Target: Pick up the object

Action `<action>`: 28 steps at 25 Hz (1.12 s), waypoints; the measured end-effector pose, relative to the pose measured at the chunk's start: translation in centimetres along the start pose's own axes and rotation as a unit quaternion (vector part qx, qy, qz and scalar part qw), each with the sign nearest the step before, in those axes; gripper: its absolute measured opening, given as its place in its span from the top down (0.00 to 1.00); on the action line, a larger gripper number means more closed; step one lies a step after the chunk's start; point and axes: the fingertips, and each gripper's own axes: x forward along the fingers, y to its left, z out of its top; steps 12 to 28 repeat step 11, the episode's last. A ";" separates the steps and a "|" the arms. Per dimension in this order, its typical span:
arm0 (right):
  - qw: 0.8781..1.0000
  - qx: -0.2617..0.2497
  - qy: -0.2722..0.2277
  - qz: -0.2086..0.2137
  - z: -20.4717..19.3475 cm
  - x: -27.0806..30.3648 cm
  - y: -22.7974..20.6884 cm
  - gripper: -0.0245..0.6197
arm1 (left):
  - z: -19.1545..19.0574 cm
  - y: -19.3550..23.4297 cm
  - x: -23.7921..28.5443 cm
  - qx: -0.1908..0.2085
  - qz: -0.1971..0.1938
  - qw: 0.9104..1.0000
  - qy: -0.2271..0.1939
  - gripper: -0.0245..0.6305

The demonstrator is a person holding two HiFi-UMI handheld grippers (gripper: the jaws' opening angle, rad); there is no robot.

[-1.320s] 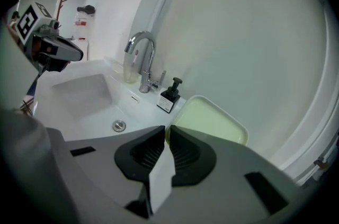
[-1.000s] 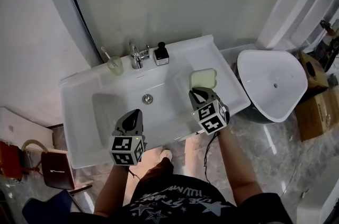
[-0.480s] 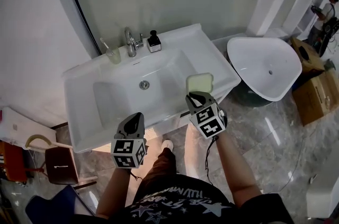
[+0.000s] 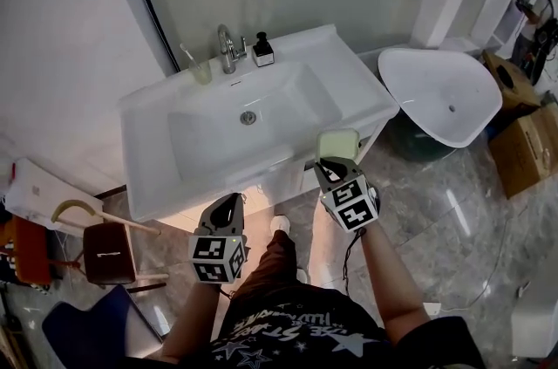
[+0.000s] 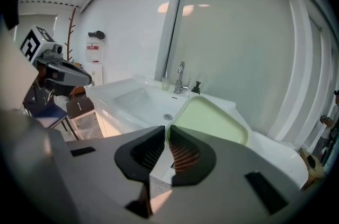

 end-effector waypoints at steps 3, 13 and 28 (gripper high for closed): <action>1.000 0.007 0.002 0.007 -0.7 -0.4 1.5 0.90 | -1.1 0.3 -1.7 -0.001 0.006 1.000 0.004 0.94; 1.000 0.011 0.004 0.014 -1.2 -1.2 4.3 0.90 | -2.3 1.1 -3.6 -0.008 0.011 1.000 0.006 0.94; 1.000 0.011 0.004 0.014 -1.2 -1.2 4.3 0.90 | -2.3 1.1 -3.6 -0.008 0.011 1.000 0.006 0.94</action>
